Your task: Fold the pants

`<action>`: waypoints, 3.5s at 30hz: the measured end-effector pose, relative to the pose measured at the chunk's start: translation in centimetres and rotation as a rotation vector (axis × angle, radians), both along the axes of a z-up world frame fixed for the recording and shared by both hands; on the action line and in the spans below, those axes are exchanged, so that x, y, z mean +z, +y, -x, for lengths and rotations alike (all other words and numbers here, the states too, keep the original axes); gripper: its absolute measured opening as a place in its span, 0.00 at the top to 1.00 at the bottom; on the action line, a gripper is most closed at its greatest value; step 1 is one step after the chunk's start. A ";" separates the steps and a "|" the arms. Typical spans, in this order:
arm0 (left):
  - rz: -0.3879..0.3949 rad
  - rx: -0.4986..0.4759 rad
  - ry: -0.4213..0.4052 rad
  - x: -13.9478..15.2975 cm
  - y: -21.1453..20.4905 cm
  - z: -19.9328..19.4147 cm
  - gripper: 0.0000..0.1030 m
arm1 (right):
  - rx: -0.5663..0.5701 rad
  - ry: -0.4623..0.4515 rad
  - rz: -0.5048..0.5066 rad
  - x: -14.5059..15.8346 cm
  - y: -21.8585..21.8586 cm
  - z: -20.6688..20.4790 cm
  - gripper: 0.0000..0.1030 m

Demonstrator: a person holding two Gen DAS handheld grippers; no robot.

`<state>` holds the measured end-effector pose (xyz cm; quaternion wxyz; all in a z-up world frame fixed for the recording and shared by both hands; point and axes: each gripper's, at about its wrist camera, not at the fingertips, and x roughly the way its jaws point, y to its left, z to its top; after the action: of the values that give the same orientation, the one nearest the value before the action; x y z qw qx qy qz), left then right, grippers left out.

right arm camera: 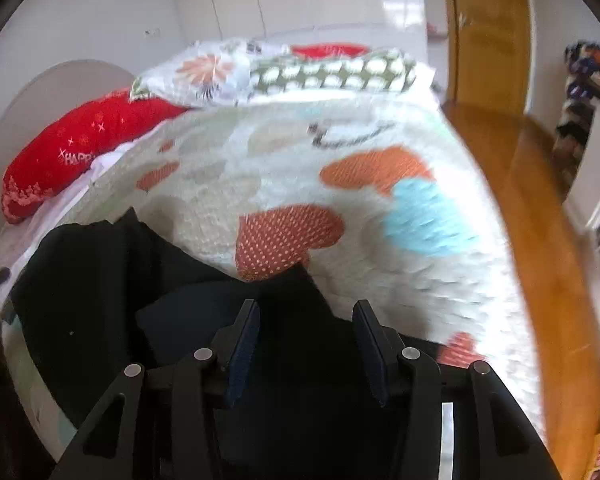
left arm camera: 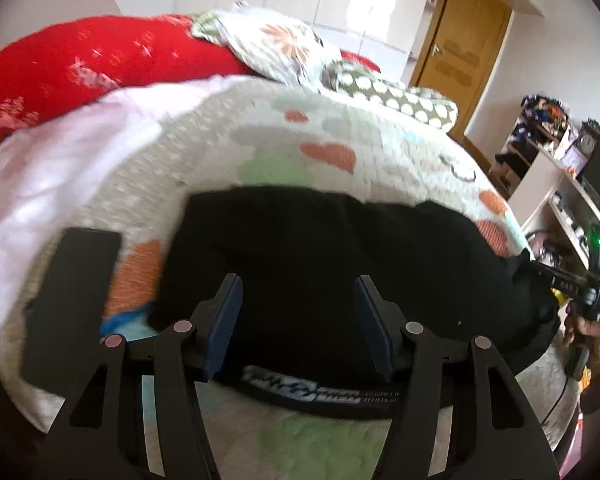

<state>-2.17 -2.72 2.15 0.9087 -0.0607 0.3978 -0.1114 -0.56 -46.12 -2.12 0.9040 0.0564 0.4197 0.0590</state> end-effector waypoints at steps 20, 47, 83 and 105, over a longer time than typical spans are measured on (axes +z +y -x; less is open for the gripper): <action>0.001 -0.014 0.054 -2.0 -0.5 0.7 0.44 | -0.276 -0.004 -0.061 0.6 -6.3 5.8 0.77; 0.022 0.170 0.065 -0.8 5.8 1.1 0.44 | 0.068 -0.118 -0.041 5.9 4.7 6.5 0.53; -0.051 0.217 0.011 0.4 3.6 1.0 0.43 | 0.224 -0.026 -0.057 2.8 13.7 -0.8 0.61; -0.104 0.164 0.050 -2.7 -0.8 2.6 0.43 | 0.328 0.056 -0.060 -1.3 18.9 6.7 0.61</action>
<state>-4.81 -3.53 -0.57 0.9064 -0.0485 0.4193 -0.0140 -7.30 -27.19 -3.42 0.8681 0.0156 0.4465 0.2163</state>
